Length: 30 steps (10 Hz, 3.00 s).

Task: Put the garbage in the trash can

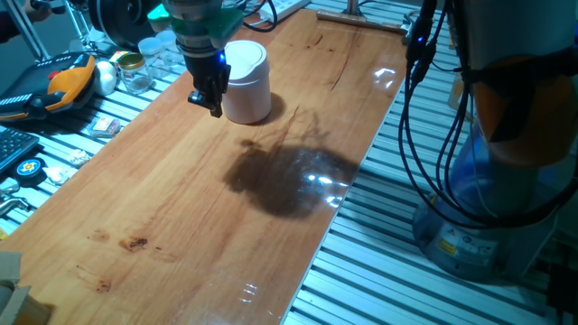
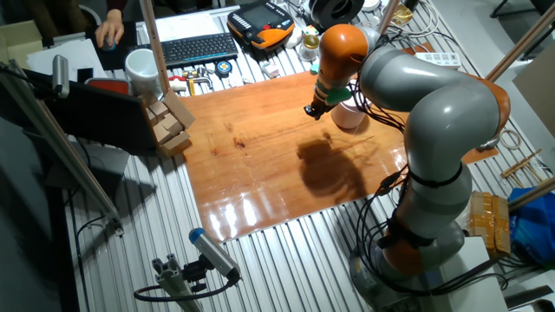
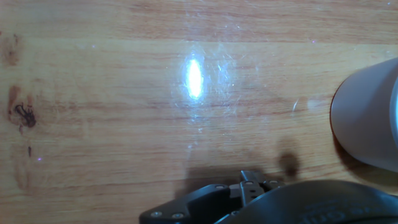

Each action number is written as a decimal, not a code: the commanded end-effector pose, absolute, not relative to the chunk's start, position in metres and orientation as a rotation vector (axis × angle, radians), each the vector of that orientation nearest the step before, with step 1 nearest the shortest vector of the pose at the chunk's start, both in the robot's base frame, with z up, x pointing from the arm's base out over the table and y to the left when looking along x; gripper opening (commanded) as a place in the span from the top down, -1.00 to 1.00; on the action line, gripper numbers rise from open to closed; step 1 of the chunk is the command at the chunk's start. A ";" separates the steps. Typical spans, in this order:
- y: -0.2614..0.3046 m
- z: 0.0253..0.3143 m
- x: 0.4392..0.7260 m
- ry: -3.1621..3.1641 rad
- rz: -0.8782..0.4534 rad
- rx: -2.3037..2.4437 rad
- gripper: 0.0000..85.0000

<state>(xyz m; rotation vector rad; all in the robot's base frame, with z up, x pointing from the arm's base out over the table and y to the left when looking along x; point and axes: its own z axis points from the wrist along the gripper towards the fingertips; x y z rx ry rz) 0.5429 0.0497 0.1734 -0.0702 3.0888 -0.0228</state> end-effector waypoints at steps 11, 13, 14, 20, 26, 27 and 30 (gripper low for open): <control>0.050 0.173 0.544 3.085 -0.025 -0.072 1.00; 0.051 0.173 0.544 3.085 -0.028 -0.073 1.00; 0.051 0.173 0.544 3.085 -0.028 -0.073 1.00; 0.051 0.172 0.544 3.085 -0.030 -0.068 1.00; 0.051 0.171 0.544 3.086 -0.037 -0.049 1.00; 0.052 0.171 0.544 3.086 -0.036 -0.044 1.00; 0.052 0.171 0.544 3.095 -0.036 -0.042 1.00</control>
